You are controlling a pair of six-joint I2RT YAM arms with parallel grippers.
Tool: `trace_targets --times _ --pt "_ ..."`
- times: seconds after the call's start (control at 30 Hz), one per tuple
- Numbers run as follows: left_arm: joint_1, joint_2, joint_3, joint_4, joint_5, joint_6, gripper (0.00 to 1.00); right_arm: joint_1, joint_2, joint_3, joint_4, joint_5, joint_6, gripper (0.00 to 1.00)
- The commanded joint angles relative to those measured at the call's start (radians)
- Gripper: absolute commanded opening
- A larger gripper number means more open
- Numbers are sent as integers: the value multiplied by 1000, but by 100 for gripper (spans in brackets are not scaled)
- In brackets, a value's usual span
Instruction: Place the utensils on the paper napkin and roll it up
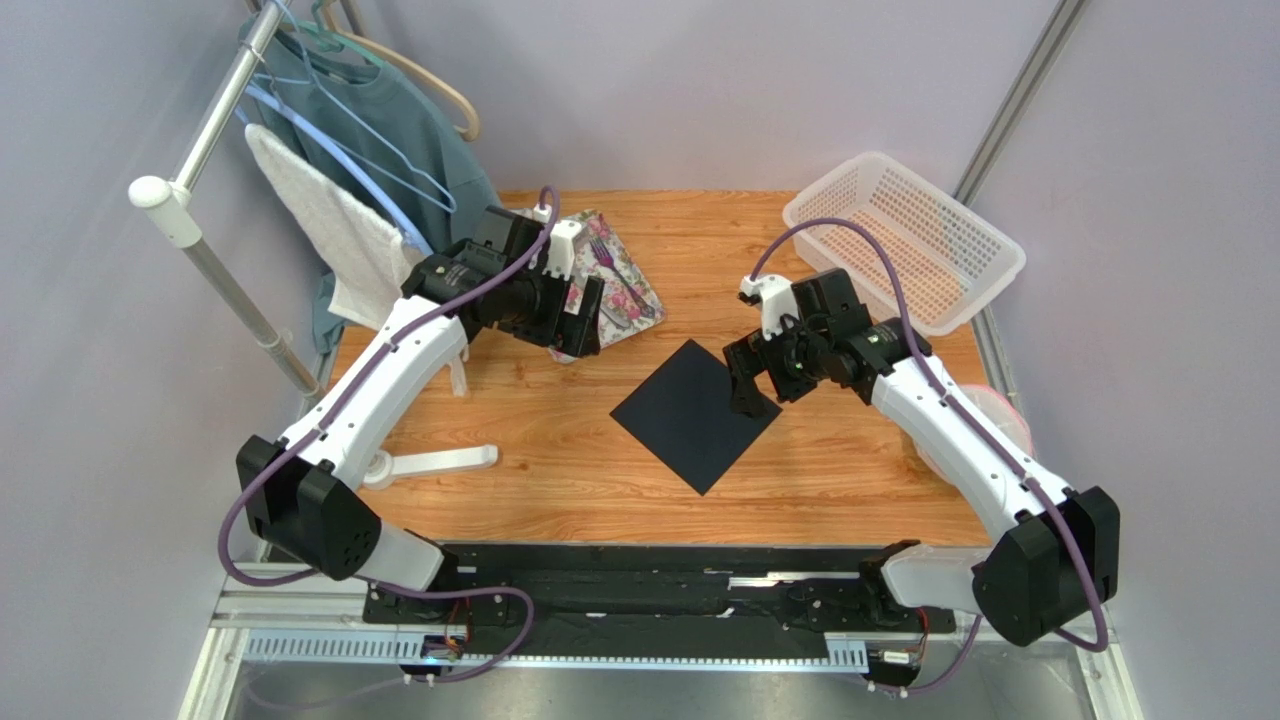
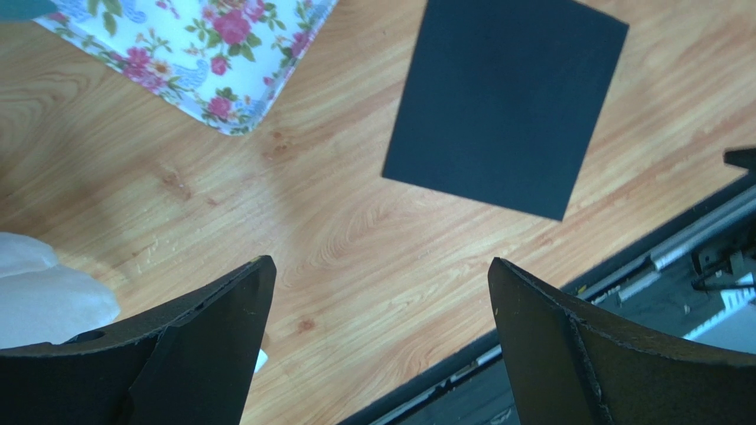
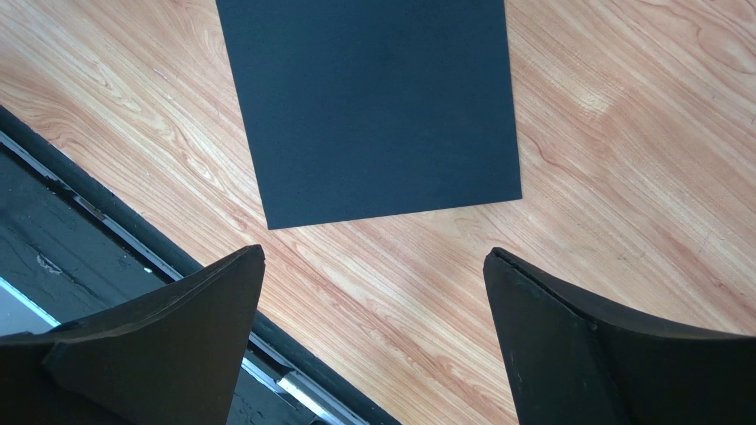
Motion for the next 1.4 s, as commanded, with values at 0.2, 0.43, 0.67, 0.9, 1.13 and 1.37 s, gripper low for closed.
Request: trace_targets --times 0.2,0.43,0.67,0.9,1.13,1.37 --pt "-3 145 135 44 -210 -195 99 0 29 24 38 24 18 100" --pt "-4 287 222 58 -343 -317 99 -21 69 55 24 51 22 100" --pt "-3 453 324 53 -425 -411 94 -52 98 73 4 56 24 100" --pt "-1 637 460 55 -442 -445 79 -61 113 61 1 54 25 100" --pt "-3 786 578 53 -514 -459 62 -67 139 73 -8 51 25 100" --pt "19 872 631 105 -505 -495 61 -78 130 58 -6 42 22 100"
